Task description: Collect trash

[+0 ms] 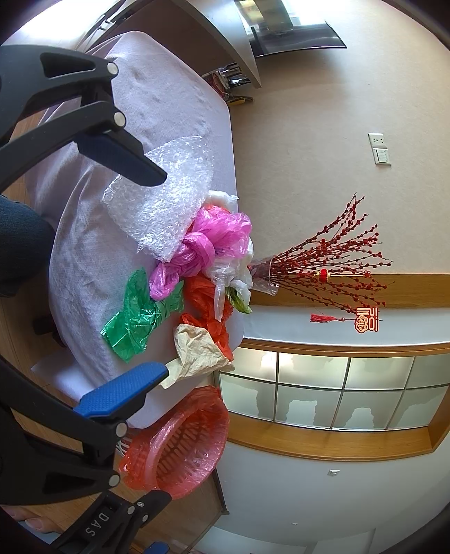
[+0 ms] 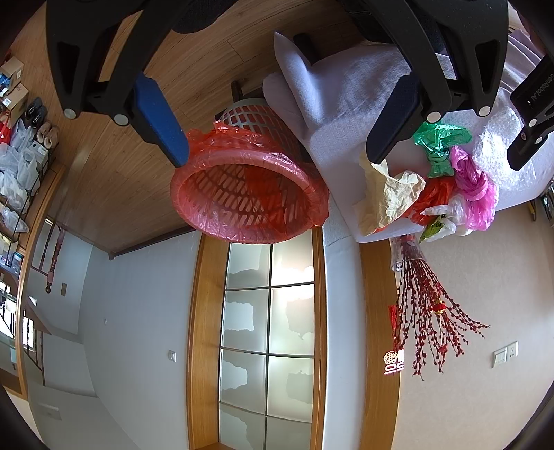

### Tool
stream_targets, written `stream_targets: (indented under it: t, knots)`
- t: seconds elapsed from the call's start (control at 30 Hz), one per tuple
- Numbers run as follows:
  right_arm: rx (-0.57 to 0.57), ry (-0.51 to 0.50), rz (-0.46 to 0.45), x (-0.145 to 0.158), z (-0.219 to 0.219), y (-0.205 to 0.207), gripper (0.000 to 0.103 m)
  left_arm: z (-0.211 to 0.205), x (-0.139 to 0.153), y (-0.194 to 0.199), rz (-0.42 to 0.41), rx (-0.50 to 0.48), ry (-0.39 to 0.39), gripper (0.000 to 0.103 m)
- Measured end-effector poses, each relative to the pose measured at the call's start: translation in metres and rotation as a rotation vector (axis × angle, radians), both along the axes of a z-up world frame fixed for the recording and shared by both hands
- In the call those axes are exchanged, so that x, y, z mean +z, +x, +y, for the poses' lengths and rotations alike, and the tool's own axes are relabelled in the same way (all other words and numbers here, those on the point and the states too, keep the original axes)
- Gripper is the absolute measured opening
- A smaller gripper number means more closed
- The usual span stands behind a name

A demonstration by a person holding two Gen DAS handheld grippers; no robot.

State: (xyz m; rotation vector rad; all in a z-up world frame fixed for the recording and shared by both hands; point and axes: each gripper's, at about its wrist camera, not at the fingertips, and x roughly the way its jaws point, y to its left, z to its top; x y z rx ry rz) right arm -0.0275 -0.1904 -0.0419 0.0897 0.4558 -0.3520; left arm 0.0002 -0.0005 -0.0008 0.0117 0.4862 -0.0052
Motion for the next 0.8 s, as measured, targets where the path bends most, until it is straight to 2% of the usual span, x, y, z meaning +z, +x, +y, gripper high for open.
stream_targets:
  t: [0.27, 0.3, 0.57, 0.8]
  knots:
    - [0.004, 0.003, 0.001, -0.001, 0.0, 0.002, 0.101, -0.005, -0.001, -0.009, -0.001, -0.001, 0.004, 0.099]
    - [0.004, 0.003, 0.0, -0.003, 0.0, -0.001, 0.101, 0.003, -0.01, -0.003, 0.006, 0.0, -0.002, 0.099]
    - [0.003, 0.009, 0.001, -0.002, 0.001, 0.002, 0.101, 0.007, -0.016, -0.006, 0.005, -0.002, 0.0, 0.099]
    - [0.004, 0.015, 0.002, -0.004, 0.0, 0.002, 0.101, 0.005, -0.013, -0.004, 0.01, 0.0, 0.002, 0.099]
